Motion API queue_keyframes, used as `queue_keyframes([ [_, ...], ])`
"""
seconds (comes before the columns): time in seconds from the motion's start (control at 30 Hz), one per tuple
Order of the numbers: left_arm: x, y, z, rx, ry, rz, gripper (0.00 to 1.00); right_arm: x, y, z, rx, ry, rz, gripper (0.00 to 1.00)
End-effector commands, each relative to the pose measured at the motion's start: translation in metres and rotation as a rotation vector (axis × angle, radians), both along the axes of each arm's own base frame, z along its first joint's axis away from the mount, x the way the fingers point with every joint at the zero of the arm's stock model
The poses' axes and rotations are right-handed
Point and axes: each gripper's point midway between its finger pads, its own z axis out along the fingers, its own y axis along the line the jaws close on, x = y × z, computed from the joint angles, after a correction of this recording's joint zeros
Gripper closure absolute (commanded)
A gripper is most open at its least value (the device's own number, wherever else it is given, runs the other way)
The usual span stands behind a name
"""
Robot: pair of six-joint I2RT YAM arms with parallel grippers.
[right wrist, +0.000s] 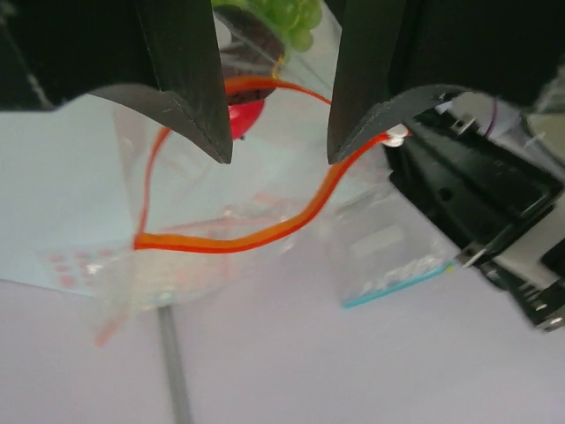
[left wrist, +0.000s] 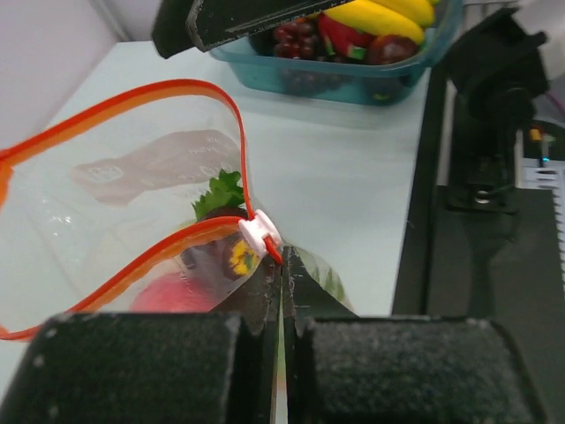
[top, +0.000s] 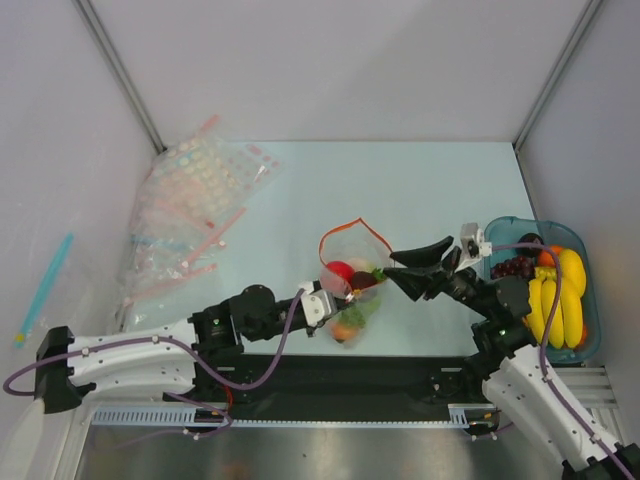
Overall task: Place the food in the zip-top bag and seal the zipper
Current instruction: Zip the zipper food storage bag at the center of the board.
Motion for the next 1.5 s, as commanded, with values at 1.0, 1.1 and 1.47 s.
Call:
queue_keyframes([
  [1.0, -0.054, 0.012, -0.014, -0.036, 0.117, -0.23, 1.0, -0.107, 0.094, -0.035, -0.394, -0.665, 0.416, 0.6],
  [1.1, -0.054, 0.013, -0.013, -0.04, 0.114, -0.226, 1.0, -0.107, 0.095, -0.035, -0.399, -0.664, 0.415, 0.61],
  [1.47, -0.041, 0.033, 0.01, -0.148, 0.063, -0.122, 1.0, -0.102, 0.09, -0.025, -0.397, -0.658, 0.369, 1.0],
])
